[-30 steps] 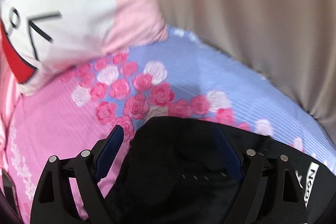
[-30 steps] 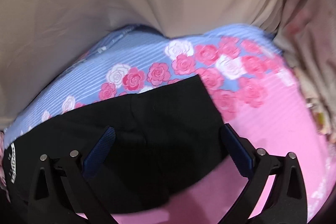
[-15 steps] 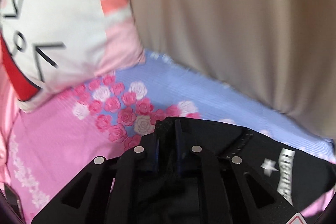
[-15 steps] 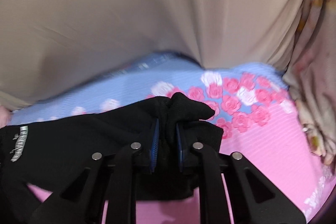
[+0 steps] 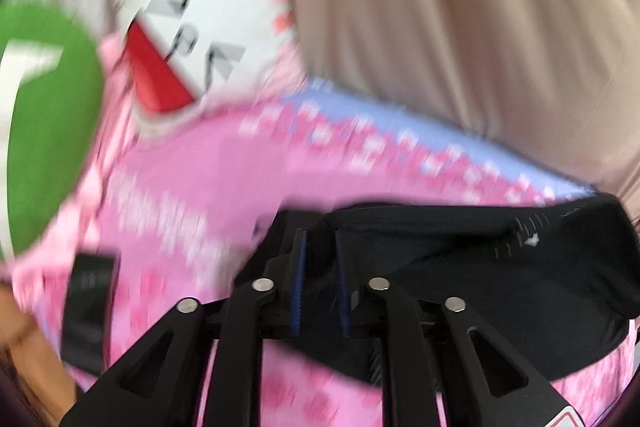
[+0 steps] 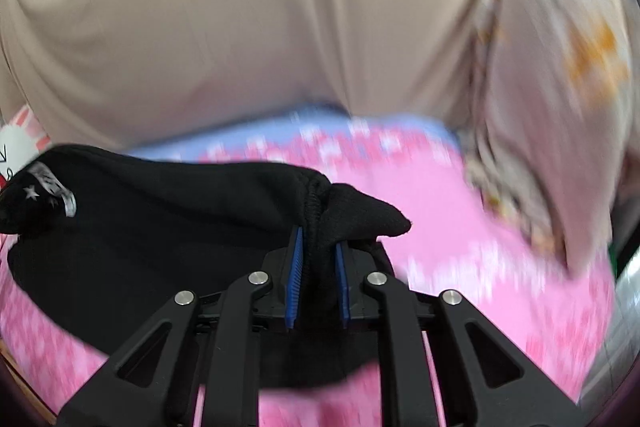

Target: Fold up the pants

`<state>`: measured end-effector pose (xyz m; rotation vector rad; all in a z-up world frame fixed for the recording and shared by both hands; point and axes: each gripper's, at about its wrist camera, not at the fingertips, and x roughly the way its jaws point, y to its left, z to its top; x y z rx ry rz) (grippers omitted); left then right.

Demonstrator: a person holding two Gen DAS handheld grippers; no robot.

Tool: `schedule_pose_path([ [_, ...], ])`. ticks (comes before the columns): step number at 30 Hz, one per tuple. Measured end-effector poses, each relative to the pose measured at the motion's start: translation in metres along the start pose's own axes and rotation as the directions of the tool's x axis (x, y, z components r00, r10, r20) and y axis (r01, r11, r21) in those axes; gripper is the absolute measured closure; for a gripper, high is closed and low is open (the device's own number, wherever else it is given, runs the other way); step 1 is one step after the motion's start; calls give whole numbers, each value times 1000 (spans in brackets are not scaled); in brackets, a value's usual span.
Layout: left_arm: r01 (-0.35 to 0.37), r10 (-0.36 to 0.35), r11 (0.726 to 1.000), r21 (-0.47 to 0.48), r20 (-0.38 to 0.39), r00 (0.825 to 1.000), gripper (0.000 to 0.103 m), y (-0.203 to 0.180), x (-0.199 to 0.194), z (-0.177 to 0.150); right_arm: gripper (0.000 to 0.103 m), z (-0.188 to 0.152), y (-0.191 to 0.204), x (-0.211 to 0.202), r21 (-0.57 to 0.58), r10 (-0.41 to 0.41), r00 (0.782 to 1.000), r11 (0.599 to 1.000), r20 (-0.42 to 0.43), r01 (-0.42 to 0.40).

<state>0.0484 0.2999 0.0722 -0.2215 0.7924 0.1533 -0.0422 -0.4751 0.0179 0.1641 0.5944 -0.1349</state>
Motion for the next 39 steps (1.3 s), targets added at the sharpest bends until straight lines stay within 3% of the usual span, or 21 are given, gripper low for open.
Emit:
schedule_pose_path([
  [2,-12,11,999,-53,-20,1000,57,13,3,-26,84,-26,-6,3,10,-34,999,999,-29,34],
  [4,39,-41,986,-159,-10,999,47,32,-3,-50,84,-40,-12,-1,41,-57,998,997,-38,58],
  [6,129,-133,958,-256,-1,991,37,42,-13,-66,62,-50,-22,-15,108,-56,998,992,-14,58],
  [7,161,-166,944,-289,5,986,35,45,-14,-71,42,-52,-24,-25,137,-66,998,989,19,62],
  [8,187,-193,929,-319,13,981,32,44,-18,-77,35,-53,-25,-34,158,-71,996,986,50,62],
  [10,237,-245,897,-374,26,969,30,41,-20,-81,34,-60,-27,-51,196,-52,995,980,87,34],
  [12,269,-286,870,-413,22,958,18,36,-12,-79,31,-62,-27,-59,238,-4,995,971,103,-20],
  [16,229,-286,861,-454,-62,956,17,24,29,-67,27,-76,-14,-67,288,98,989,949,111,-126],
  [17,231,-298,858,-459,-79,951,21,24,38,-66,26,-80,-9,-67,292,113,988,946,108,-140],
  [18,221,-301,857,-465,-103,948,50,23,46,-65,25,-83,-4,-66,293,126,987,944,102,-151],
  [19,208,-293,861,-464,-118,949,67,24,49,-63,23,-86,1,-63,293,143,986,942,88,-163],
  [20,200,-287,867,-456,-129,949,100,25,50,-60,21,-88,6,-62,293,154,985,941,77,-170],
  [22,224,-302,859,-460,-102,948,103,34,42,-52,20,-91,11,-58,300,185,981,934,65,-195],
  [25,183,-220,881,-437,-35,975,103,54,16,-37,15,-88,14,-49,331,238,969,911,69,-248],
  [27,173,-204,884,-434,-25,979,103,69,8,-30,15,-80,13,-39,364,275,959,887,76,-283],
  [32,187,-234,901,-390,-76,969,103,67,9,-40,15,-61,9,-8,494,410,902,762,131,-418],
  [33,201,-249,906,-372,-85,965,103,61,11,-44,15,-56,10,-2,505,421,897,750,135,-427],
  [35,215,-263,915,-343,-102,959,102,47,16,-53,15,-43,15,19,525,396,913,760,95,-384],
  [36,217,-267,917,-335,-112,957,100,41,20,-56,19,-37,17,29,522,382,922,774,65,-358],
  [38,216,-267,927,-307,-132,955,100,24,29,-61,98,-14,29,40,448,273,962,861,-5,-242],
  [39,212,-261,933,-290,-141,955,100,16,32,-62,98,-3,35,30,402,246,969,884,32,-238],
])
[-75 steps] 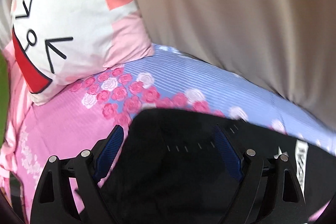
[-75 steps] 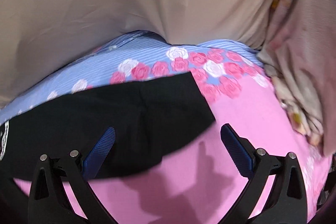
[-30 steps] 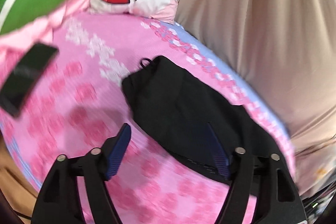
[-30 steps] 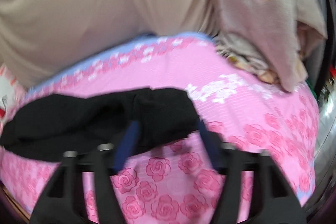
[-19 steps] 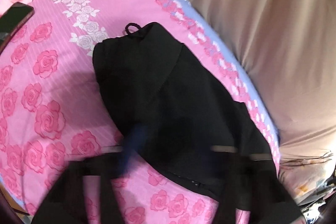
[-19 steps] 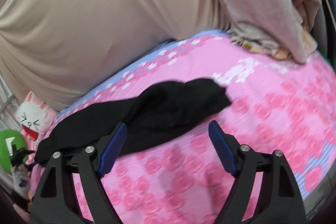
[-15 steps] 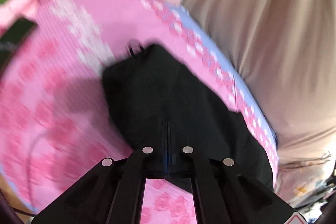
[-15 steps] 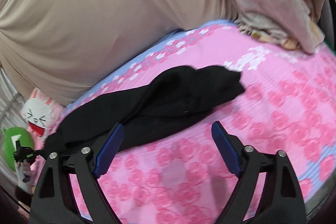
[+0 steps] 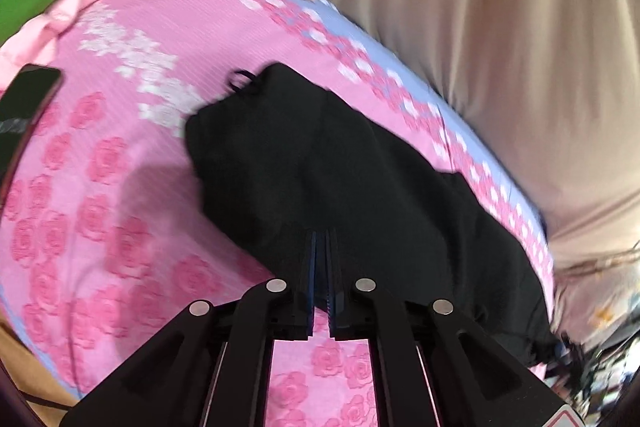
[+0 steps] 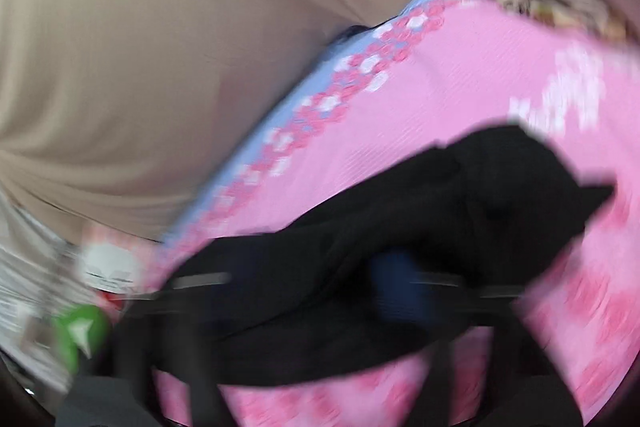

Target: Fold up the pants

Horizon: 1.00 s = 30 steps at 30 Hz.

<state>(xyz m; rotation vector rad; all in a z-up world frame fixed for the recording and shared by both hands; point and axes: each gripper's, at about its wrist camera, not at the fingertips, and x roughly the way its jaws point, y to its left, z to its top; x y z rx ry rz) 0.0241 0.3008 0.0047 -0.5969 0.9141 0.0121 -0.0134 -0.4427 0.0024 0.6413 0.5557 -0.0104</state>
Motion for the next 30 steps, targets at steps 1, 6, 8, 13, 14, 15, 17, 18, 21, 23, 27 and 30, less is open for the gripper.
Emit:
schedule_pose_path([
  [1,-4,4,1000,14,-2,1000,100,-6,3,-3,98,6,14,-16,-51,38,997,998,67,-34],
  [6,-30,30,995,91,0,1000,77,-25,10,-15,98,-2,40,-71,-282,78,980,959,184,-23],
  [8,-37,37,994,98,0,999,74,-25,15,-19,98,-17,-9,-31,-192,-71,997,979,23,74],
  [13,-28,29,999,24,-44,999,74,-10,28,-20,92,-47,-69,-11,-25,-107,991,994,-80,105],
  [14,-12,12,1000,4,-43,999,71,-6,25,-19,90,-45,-68,-14,-29,-99,993,995,-65,97],
  [15,0,0,1000,-9,-36,999,61,-4,22,-20,90,-44,-66,-16,-33,-95,994,995,-56,93],
  [17,26,-27,998,-50,-10,1000,41,3,15,-19,84,-45,-66,-17,-31,-93,994,995,-59,91],
  [18,40,-40,996,-82,5,999,36,8,12,-18,81,-47,-68,-15,-22,-94,994,995,-65,92],
  [21,67,-68,986,-155,-5,998,35,22,14,-15,74,-54,-62,-17,-6,-110,993,994,-50,109],
  [23,89,-94,976,-199,-15,995,35,27,19,-14,61,-63,-58,-25,-8,-85,996,996,-17,85],
  [27,108,-120,961,-253,-33,992,35,31,28,-8,52,-79,-39,-35,-53,-65,998,996,23,66],
  [30,133,-149,963,-235,-48,988,103,28,34,-1,48,-85,-25,-33,-100,-79,996,992,33,82],
])
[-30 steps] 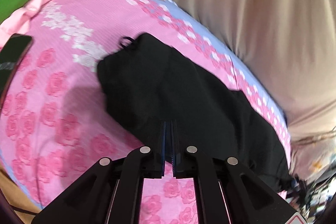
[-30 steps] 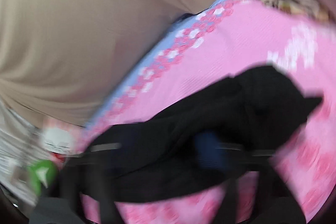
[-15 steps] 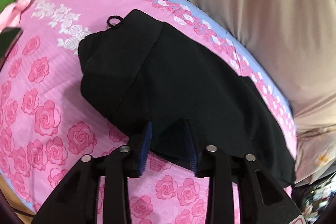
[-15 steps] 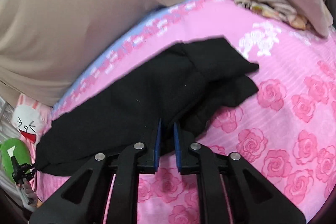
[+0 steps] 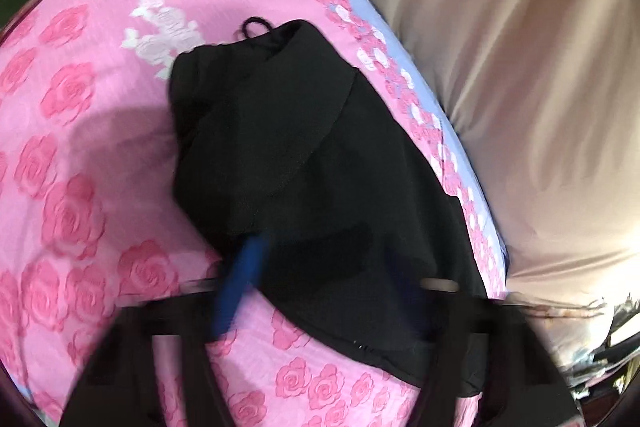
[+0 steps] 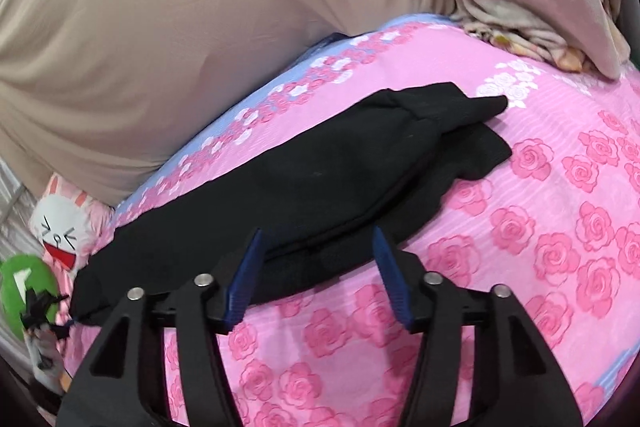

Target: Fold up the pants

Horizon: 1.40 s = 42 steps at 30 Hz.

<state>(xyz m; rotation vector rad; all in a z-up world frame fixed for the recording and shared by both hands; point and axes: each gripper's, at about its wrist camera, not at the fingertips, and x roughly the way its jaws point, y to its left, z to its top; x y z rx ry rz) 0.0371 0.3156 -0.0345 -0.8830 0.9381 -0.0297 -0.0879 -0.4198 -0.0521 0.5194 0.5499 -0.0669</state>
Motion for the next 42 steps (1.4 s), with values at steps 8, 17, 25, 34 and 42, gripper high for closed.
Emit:
schedule_pose_path([
  [8,24,-23,999,23,-37,999,94,-5,-18,-4,46,-4,8,3,-38,-23,1000,999,2,23],
  [17,130,-129,992,-7,-141,982,51,-33,12,-53,45,-6,11,7,-66,-27,1000,997,-6,27],
  [25,91,-83,992,84,-100,992,100,-45,0,-32,45,-7,11,4,-51,-19,1000,999,9,19],
  [34,-148,171,963,225,-84,982,96,-25,-3,-32,39,-5,10,2,-49,-19,1000,999,6,19],
  [42,-136,128,976,171,60,990,52,-20,-43,-29,37,5,-17,4,88,8,1000,996,-15,-7],
])
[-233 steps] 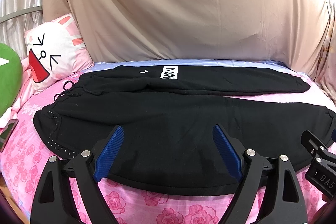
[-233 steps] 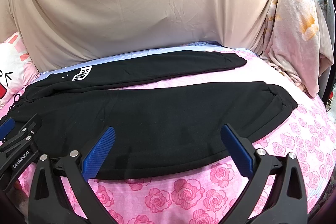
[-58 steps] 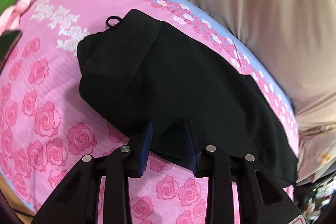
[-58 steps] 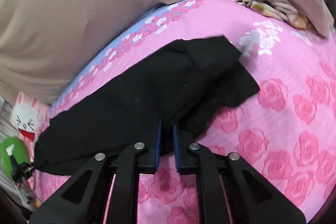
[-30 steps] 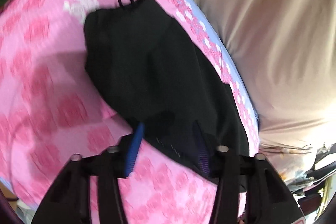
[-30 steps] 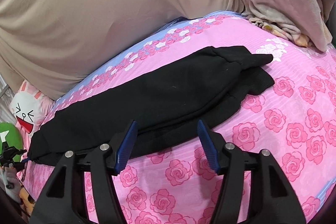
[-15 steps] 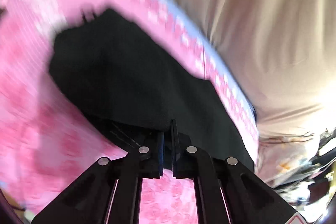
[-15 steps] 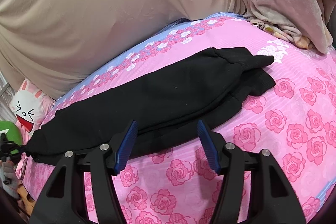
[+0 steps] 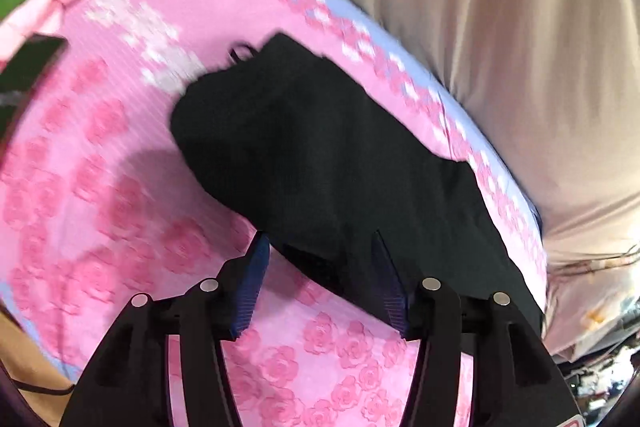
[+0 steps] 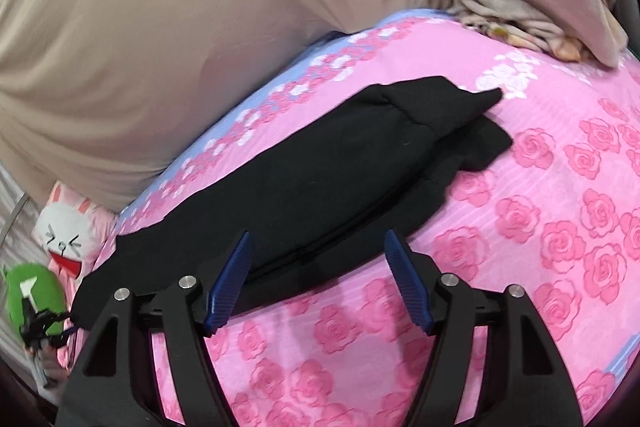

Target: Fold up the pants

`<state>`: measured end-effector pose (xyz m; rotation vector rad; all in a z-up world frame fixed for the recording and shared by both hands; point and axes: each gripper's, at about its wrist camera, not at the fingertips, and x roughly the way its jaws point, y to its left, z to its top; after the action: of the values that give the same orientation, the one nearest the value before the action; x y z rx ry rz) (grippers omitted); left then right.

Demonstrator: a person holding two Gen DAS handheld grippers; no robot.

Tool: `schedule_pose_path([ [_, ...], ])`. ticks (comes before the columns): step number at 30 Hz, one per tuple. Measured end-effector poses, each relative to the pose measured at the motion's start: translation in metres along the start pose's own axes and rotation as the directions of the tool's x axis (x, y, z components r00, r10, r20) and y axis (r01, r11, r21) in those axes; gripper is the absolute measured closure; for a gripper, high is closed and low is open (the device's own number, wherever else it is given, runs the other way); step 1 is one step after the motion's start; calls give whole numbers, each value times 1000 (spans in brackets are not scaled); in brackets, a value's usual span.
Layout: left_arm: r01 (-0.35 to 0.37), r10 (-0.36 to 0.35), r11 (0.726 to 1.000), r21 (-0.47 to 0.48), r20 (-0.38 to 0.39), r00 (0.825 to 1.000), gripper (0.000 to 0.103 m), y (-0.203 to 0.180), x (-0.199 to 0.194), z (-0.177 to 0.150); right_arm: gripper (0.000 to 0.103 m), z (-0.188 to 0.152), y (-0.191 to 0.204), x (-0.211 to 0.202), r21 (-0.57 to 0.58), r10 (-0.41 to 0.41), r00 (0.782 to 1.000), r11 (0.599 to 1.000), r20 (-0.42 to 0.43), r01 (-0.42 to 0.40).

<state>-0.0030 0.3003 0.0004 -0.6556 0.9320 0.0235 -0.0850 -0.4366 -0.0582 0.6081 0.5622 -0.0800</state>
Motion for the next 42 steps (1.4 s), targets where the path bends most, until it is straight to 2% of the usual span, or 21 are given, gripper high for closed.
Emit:
schedule_pose_path([
  [4,-16,16,1000,-15,14,1000,52,6,-4,7,37,17,-2,14,0,-43,999,999,-1,43],
  [6,-23,23,1000,8,17,1000,52,8,-6,7,37,26,-3,23,-9,-49,999,999,4,49],
  [7,-36,35,999,22,20,999,52,2,-1,6,45,30,-3,26,-17,-56,998,998,4,56],
  [10,-64,64,996,64,1,998,52,-16,18,3,95,39,1,31,-70,-86,996,994,7,86],
  [14,-104,106,993,60,-35,994,52,-13,31,-1,96,35,17,-12,-130,-54,994,989,98,67],
  [16,-117,119,992,54,-33,992,52,-6,31,-2,96,28,9,-17,-134,-91,992,986,86,102],
  [19,-84,85,996,31,-34,996,52,2,27,-2,96,16,-12,-2,-104,-167,986,980,13,167],
  [22,-60,60,998,-17,5,998,52,12,15,2,92,11,-17,-4,-76,-174,985,982,17,175],
  [26,-47,50,996,-80,38,998,44,31,1,10,90,10,-12,-10,-62,-155,987,986,37,157],
  [29,-28,34,989,-143,42,999,43,47,3,20,87,4,-1,-11,-69,-121,992,990,46,124],
  [31,10,-6,985,-171,22,1000,43,50,11,28,83,-1,6,-9,-76,-106,993,991,44,109],
  [32,32,-30,986,-163,16,999,52,48,15,33,79,-3,11,-4,-81,-98,994,992,38,100],
  [33,35,-33,991,-127,17,999,85,41,17,41,76,-5,14,-3,-84,-94,995,992,37,97],
  [34,15,-12,996,-87,37,999,100,34,14,47,76,-6,16,-1,-86,-95,995,991,37,98],
  [37,44,-43,999,-6,141,989,99,13,-13,60,76,-8,25,-6,-90,-72,995,993,74,78],
  [38,17,-18,1000,9,154,988,99,10,-16,63,73,-8,25,-8,-93,-75,994,992,82,82],
  [40,-119,112,992,45,135,985,97,12,1,67,64,-7,19,-6,-87,-100,992,990,80,107],
  [41,-177,172,983,42,101,980,96,18,15,67,63,-6,12,-4,-67,-117,991,990,69,121],
  [42,-205,204,979,21,46,978,95,30,33,64,63,-5,5,-3,-42,-122,991,991,56,124],
])
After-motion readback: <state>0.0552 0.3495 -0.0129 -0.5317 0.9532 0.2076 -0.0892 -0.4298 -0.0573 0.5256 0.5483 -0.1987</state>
